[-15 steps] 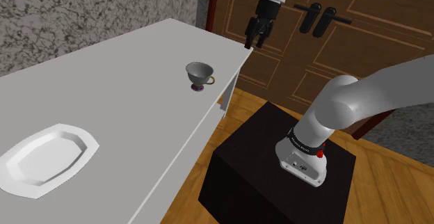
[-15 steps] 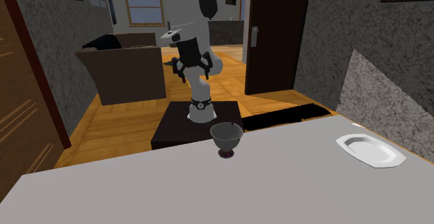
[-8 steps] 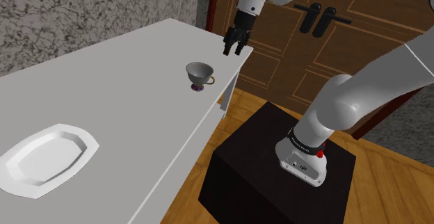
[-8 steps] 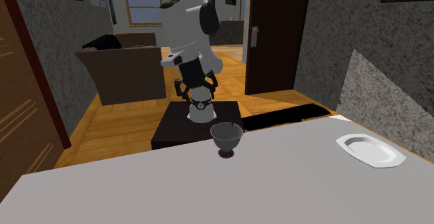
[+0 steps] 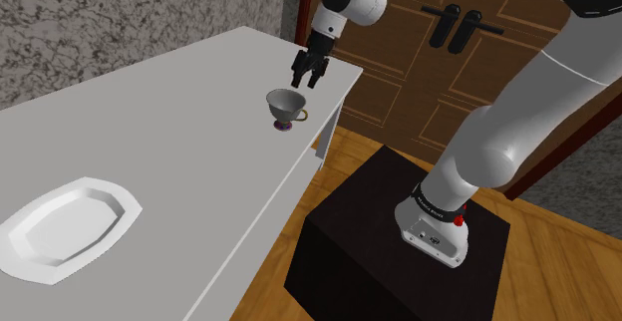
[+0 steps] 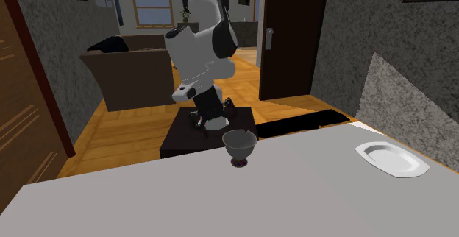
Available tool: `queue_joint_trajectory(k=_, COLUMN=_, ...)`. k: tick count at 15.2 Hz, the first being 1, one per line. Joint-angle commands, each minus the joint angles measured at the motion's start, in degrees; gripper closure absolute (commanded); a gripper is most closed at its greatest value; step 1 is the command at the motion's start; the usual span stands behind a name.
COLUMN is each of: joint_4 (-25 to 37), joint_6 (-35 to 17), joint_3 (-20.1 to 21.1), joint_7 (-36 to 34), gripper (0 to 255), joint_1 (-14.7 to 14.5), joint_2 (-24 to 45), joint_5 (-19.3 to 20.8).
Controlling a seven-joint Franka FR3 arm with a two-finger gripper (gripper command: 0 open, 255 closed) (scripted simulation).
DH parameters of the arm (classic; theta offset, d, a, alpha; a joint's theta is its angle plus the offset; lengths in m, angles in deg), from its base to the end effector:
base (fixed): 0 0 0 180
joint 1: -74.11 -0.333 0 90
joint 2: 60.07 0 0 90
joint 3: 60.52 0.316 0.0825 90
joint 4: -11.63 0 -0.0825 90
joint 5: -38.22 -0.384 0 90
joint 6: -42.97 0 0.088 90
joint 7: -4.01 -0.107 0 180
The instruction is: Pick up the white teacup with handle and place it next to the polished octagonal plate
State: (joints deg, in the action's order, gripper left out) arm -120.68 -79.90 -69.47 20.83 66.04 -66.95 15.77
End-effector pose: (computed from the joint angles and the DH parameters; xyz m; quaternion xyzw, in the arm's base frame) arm 0.4900 0.0080 0.3926 -0.9847 -0.0282 -0.0027 0.1718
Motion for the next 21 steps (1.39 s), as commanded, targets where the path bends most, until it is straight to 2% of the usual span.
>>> queue_joint_trajectory(k=1, joint_4=0.81, joint_6=-1.74, joint_3=0.03, joint_7=1.5, gripper=0, joint_1=-0.4, joint_2=2.68, joint_5=-1.72)
queue_joint_trajectory(k=8, joint_4=-1.12, joint_6=-6.46, joint_3=0.89, joint_7=2.84, gripper=0, joint_1=-1.3, joint_2=5.5, joint_5=-3.99)
queue_joint_trajectory(k=15, joint_4=-1.11, joint_6=-6.45, joint_3=0.89, joint_7=2.84, gripper=0, joint_1=-1.3, joint_2=5.49, joint_5=-3.99)
queue_joint_trajectory(k=16, joint_4=-1.11, joint_6=-6.45, joint_3=0.89, joint_7=2.84, gripper=255, joint_1=-1.3, joint_2=5.49, joint_5=-3.99)
queue_joint_trajectory(k=21, joint_4=-1.11, joint_6=-6.45, joint_3=0.89, joint_7=2.84, gripper=255, joint_1=-1.3, joint_2=5.5, joint_5=-3.99)
